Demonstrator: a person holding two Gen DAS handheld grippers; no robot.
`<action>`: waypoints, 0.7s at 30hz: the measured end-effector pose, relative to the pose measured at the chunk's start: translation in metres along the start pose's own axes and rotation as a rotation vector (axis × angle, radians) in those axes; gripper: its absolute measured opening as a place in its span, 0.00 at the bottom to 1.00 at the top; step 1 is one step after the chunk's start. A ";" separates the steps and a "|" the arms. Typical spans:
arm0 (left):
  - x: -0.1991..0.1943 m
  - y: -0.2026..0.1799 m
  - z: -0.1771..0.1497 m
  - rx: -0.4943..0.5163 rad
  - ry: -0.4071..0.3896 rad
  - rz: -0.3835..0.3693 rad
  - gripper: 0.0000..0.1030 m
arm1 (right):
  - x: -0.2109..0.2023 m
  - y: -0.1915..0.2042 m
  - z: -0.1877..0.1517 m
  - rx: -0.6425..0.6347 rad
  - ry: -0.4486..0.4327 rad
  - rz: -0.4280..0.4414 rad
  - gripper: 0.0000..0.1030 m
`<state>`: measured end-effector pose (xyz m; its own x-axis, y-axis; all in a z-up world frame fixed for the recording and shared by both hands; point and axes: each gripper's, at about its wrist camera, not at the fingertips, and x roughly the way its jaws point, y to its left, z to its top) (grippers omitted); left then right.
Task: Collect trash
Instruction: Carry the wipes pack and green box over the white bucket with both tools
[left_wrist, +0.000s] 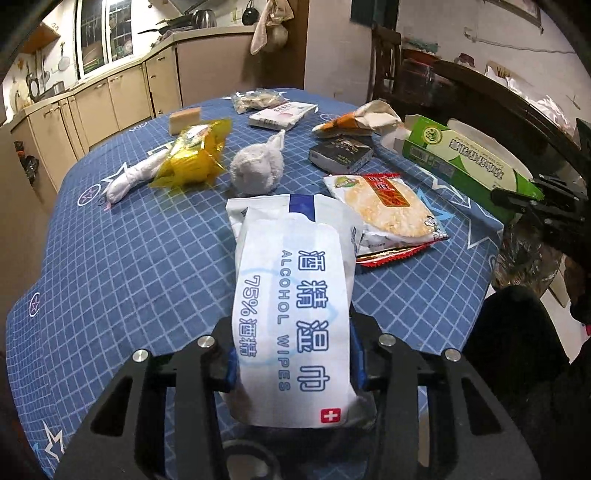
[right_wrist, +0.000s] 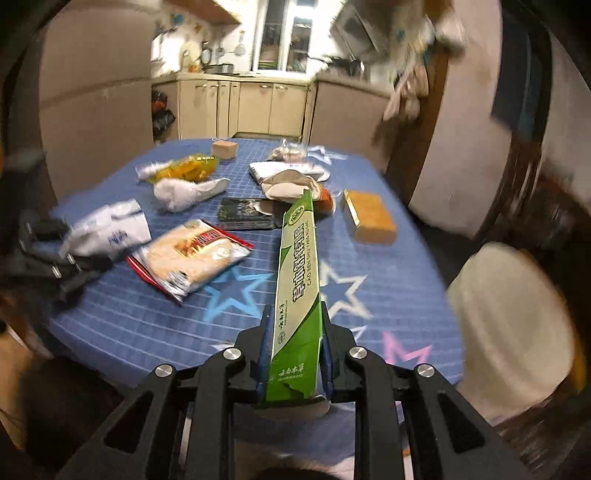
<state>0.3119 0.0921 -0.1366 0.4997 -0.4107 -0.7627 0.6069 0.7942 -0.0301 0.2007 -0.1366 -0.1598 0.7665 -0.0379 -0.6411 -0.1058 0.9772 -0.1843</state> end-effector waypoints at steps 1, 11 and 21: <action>0.001 -0.003 0.001 0.004 -0.002 0.007 0.40 | 0.006 -0.001 -0.004 -0.004 0.012 -0.004 0.22; 0.003 -0.007 0.003 -0.010 0.008 0.022 0.41 | 0.028 -0.026 -0.001 0.107 0.036 0.168 0.31; -0.011 -0.012 -0.002 -0.034 -0.011 0.030 0.38 | 0.000 -0.029 0.000 0.113 -0.020 0.206 0.23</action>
<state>0.2980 0.0883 -0.1294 0.5240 -0.3915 -0.7564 0.5704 0.8208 -0.0297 0.2035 -0.1650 -0.1543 0.7488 0.1674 -0.6413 -0.1904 0.9811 0.0338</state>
